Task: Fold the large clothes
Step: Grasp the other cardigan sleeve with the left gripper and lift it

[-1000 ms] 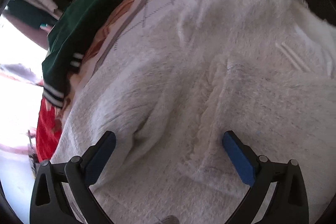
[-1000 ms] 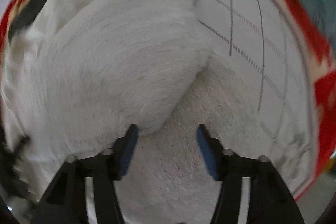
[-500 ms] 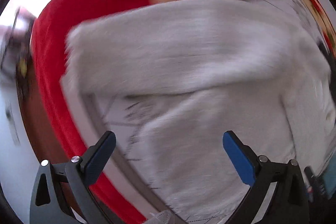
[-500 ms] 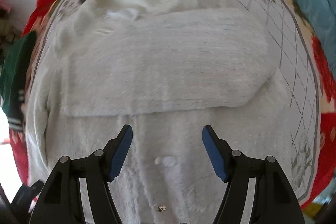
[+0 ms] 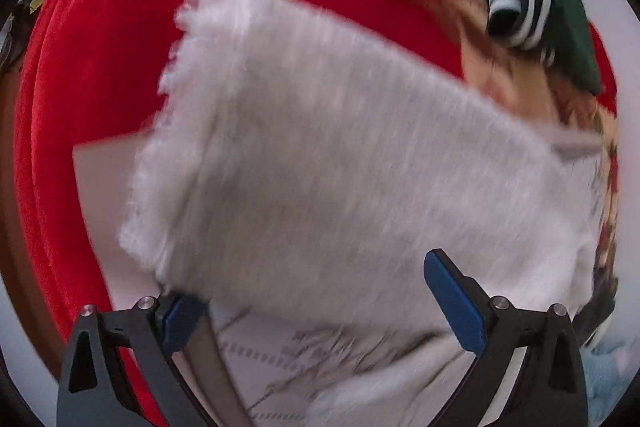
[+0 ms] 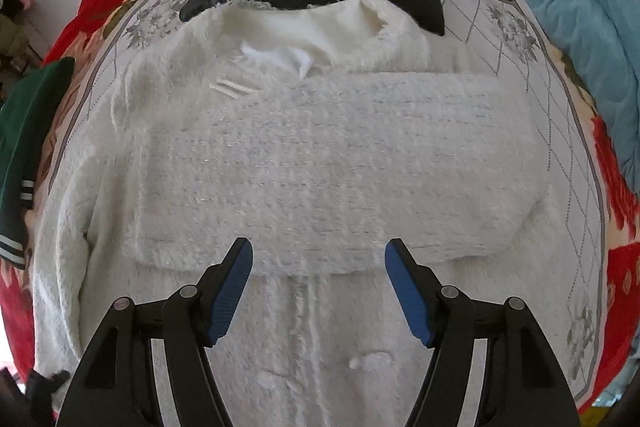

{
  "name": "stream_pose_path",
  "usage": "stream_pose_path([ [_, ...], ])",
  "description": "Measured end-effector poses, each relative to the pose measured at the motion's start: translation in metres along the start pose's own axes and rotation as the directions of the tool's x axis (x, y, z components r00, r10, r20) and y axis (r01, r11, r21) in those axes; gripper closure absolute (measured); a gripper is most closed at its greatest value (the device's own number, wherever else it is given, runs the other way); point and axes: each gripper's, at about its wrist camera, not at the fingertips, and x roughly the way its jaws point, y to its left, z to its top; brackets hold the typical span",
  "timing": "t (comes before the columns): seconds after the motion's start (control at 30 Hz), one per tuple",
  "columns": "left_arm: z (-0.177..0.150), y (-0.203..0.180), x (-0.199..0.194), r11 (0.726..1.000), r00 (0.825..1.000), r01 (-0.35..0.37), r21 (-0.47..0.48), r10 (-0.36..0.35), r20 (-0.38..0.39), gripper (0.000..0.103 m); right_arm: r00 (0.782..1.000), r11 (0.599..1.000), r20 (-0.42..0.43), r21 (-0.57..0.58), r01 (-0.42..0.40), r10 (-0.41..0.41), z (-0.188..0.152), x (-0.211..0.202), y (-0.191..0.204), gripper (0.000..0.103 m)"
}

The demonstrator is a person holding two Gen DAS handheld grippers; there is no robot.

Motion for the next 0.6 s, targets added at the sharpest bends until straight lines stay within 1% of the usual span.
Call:
stream_pose_path([
  [0.03,0.004,-0.001,0.000,1.000,1.000,-0.005,-0.009,0.005,0.015,0.008,1.000,1.000,-0.007,0.003,-0.006,0.006,0.000,0.004,0.003,0.033],
  [0.07,0.010,-0.003,0.001,0.999,0.999,-0.027,-0.019,0.028,0.044,0.022,1.000,1.000,-0.019,0.002,-0.005,0.005,-0.002,0.008,0.006,0.033],
  [0.1,0.017,-0.006,-0.001,0.999,0.996,-0.047,-0.021,0.048,0.071,0.028,1.000,1.000,-0.024,0.001,-0.005,0.005,-0.003,0.010,0.008,0.033],
  [0.13,0.021,-0.009,-0.002,0.998,0.993,-0.058,-0.024,0.060,0.097,0.041,0.999,1.000,-0.033,-0.001,-0.005,0.005,-0.005,0.013,0.010,0.033],
  [0.17,0.027,-0.013,-0.006,0.998,0.989,-0.064,-0.025,0.067,0.130,0.064,0.999,1.000,-0.041,-0.007,0.001,-0.002,-0.006,0.015,0.012,0.033],
  [0.2,0.033,-0.017,-0.010,0.998,0.986,-0.066,-0.019,0.068,0.151,0.077,0.998,1.000,-0.052,-0.020,0.018,-0.019,-0.006,0.019,0.015,0.033],
  [0.23,0.037,-0.022,-0.015,0.998,0.984,-0.064,-0.008,0.065,0.169,0.085,0.997,0.999,-0.064,-0.038,0.036,-0.038,-0.007,0.022,0.019,0.033],
  [0.27,0.040,-0.027,-0.019,0.998,0.981,-0.065,-0.001,0.064,0.186,0.088,0.996,0.998,-0.068,-0.052,0.047,-0.051,-0.008,0.024,0.023,0.033],
  [0.3,0.042,-0.034,-0.027,0.998,0.975,-0.069,0.013,0.065,0.215,0.089,0.995,0.995,-0.072,-0.077,0.062,-0.067,-0.008,0.026,0.027,0.033],
  [0.37,0.040,-0.053,-0.046,0.993,0.957,-0.099,0.071,0.075,0.280,0.090,0.993,0.990,-0.071,-0.113,0.090,-0.098,-0.006,0.029,0.035,0.033],
  [0.43,0.036,-0.079,-0.074,0.978,0.926,-0.138,0.157,0.071,0.370,0.090,0.991,0.983,-0.062,-0.148,0.105,-0.115,-0.004,0.030,0.042,0.033],
  [0.47,0.033,-0.084,-0.083,0.968,0.912,-0.159,0.196,0.068,0.403,0.091,0.990,0.980,-0.059,-0.165,0.115,-0.126,-0.002,0.029,0.045,0.032],
  [0.5,0.028,-0.099,-0.097,0.948,0.893,-0.190,0.255,0.059,0.447,0.091,0.990,0.976,-0.056,-0.181,0.118,-0.130,0.001,0.029,0.048,0.031],
  [0.53,0.023,-0.103,-0.106,0.931,0.878,-0.211,0.297,0.047,0.477,0.091,0.989,0.972,-0.056,-0.200,0.121,-0.135,0.004,0.029,0.052,0.029],
  [0.57,0.015,-0.119,-0.119,0.907,0.860,-0.240,0.347,0.033,0.509,0.091,0.989,0.970,-0.057,-0.210,0.124,-0.139,0.006,0.029,0.054,0.029],
  [0.6,0.018,-0.124,-0.126,0.884,0.848,-0.265,0.385,0.024,0.529,0.091,0.988,0.968,-0.060,-0.218,0.123,-0.139,0.009,0.030,0.055,0.029],
])
